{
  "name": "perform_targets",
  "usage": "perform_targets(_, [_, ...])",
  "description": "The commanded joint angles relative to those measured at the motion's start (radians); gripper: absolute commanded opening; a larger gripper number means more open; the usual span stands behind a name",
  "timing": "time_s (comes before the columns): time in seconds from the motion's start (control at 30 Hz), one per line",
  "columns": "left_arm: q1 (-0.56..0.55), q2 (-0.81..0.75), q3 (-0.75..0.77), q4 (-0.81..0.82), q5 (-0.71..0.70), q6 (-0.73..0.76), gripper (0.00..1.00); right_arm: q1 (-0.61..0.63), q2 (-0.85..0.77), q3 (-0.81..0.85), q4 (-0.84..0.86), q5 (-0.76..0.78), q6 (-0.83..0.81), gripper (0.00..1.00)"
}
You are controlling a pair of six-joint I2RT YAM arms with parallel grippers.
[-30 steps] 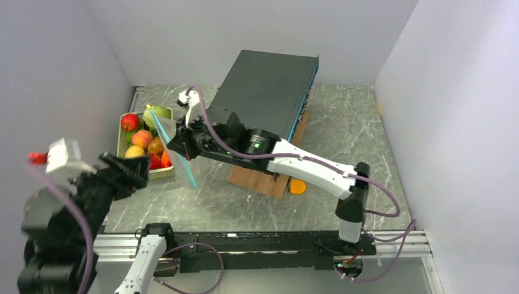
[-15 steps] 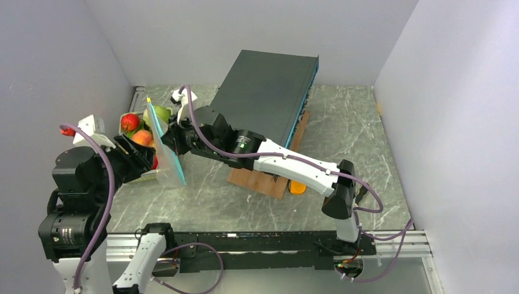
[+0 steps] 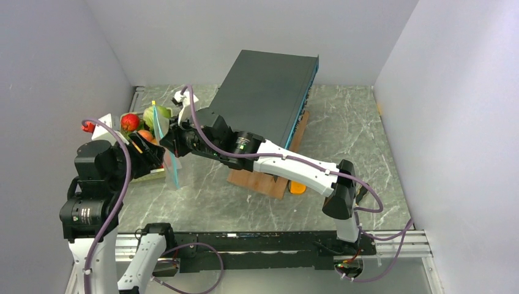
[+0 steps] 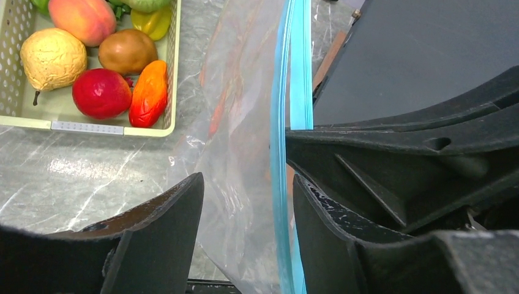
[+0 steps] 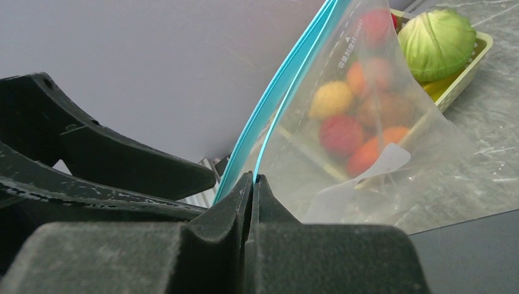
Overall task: Place the food in the zip-top bag and seal the zipper
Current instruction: Open the zipper of the food storage bag.
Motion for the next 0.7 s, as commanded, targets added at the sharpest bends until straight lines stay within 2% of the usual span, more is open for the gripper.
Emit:
perform_targets(0.0, [0.005,-0.009,-0.041,0.101,0.013,-0.006,0.61,0.003,-0.059,0.006,0.039,-0.009,0.035,0.0])
perform_targets(0.13, [0.005,0.006,-0.052,0.104,-0.014,-0.009,0.56,0.007,-0.059,0.014,0.015,0.004,0.033,0.0])
perform_targets(0.33, [0.005,0.032,-0.049,0.06,-0.187,0.051,0.34,0.013,-0.043,0.045,-0.047,0.043,0.048,0.0])
perform_targets(0.4, [0.006,0.04,-0.054,0.038,-0.22,0.077,0.21,0.014,-0.039,0.049,-0.06,0.049,0.049,0.0])
perform_targets(0.47, [0.005,0.04,-0.038,-0.011,-0.285,0.067,0.04,0.014,-0.038,0.068,-0.099,0.09,0.039,0.0])
perform_targets(0.5, [0.005,0.033,-0.031,-0.032,-0.314,0.059,0.0,0.017,-0.038,0.079,-0.125,0.121,0.03,0.0])
perform_targets(0.67, [0.005,-0.029,0.051,-0.25,-0.647,-0.054,0.0,0.015,-0.084,0.052,-0.178,0.279,-0.05,0.0])
